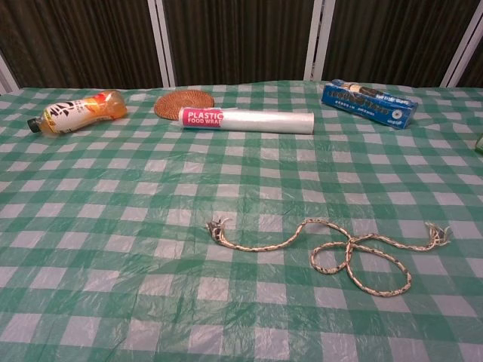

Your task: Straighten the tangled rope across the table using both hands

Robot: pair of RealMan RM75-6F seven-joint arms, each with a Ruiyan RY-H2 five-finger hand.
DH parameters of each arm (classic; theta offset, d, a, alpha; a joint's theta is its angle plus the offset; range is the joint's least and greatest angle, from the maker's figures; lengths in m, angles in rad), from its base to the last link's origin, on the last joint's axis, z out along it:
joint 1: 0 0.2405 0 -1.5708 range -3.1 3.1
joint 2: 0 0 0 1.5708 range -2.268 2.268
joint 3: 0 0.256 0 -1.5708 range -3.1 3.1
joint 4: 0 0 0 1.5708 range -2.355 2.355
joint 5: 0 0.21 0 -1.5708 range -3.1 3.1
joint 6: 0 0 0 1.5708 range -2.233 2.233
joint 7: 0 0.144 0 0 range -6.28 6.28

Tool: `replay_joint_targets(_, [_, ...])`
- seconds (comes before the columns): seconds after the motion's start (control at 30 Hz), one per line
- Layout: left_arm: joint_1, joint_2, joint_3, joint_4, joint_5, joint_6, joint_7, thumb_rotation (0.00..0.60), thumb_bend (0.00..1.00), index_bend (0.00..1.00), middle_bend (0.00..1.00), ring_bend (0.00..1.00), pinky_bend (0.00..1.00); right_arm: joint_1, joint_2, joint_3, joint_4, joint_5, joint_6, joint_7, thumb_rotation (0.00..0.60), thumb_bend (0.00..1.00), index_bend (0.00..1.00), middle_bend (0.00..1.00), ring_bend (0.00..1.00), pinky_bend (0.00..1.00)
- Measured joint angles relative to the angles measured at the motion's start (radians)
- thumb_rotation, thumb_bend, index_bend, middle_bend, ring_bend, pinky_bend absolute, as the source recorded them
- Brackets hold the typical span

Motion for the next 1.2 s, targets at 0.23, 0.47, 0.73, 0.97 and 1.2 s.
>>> replay_joint_targets(0.23, [-0.022, -0.018, 0.01, 0.004, 0.037, -0.019, -0.008, 0.6, 0.45, 0.0, 0.0, 0.0, 0.0, -0.002, 0.002, -0.003, -0.003, -0.008, 0.006, 0.003, 0.6, 0.24, 0.0, 0.0, 0.0, 0.0])
replay_joint_targets(0.47, [-0.114, -0.052, -0.002, 0.005, 0.06, -0.126, -0.017, 0.6, 0.45, 0.0, 0.0, 0.0, 0.02, -0.005, 0.003, -0.008, -0.006, -0.02, 0.011, 0.003, 0.6, 0.24, 0.0, 0.0, 0.0, 0.0])
replay_joint_targets(0.73, [-0.23, -0.124, -0.033, -0.023, 0.06, -0.255, 0.026, 0.6, 0.45, 0.17, 0.0, 0.0, 0.02, -0.008, 0.004, -0.016, -0.008, -0.034, 0.017, 0.007, 0.6, 0.24, 0.0, 0.0, 0.0, 0.0])
replay_joint_targets(0.97, [-0.3, -0.233, -0.043, -0.044, 0.057, -0.331, 0.151, 0.6, 0.45, 0.27, 0.0, 0.0, 0.02, -0.011, 0.013, -0.015, -0.009, -0.04, 0.026, 0.036, 0.6, 0.24, 0.0, 0.0, 0.0, 0.0])
replay_joint_targets(1.2, [-0.359, -0.34, -0.063, -0.016, 0.006, -0.399, 0.221, 0.6, 0.45, 0.3, 0.0, 0.0, 0.02, -0.014, 0.028, -0.015, -0.007, -0.046, 0.033, 0.069, 0.6, 0.24, 0.0, 0.0, 0.0, 0.0])
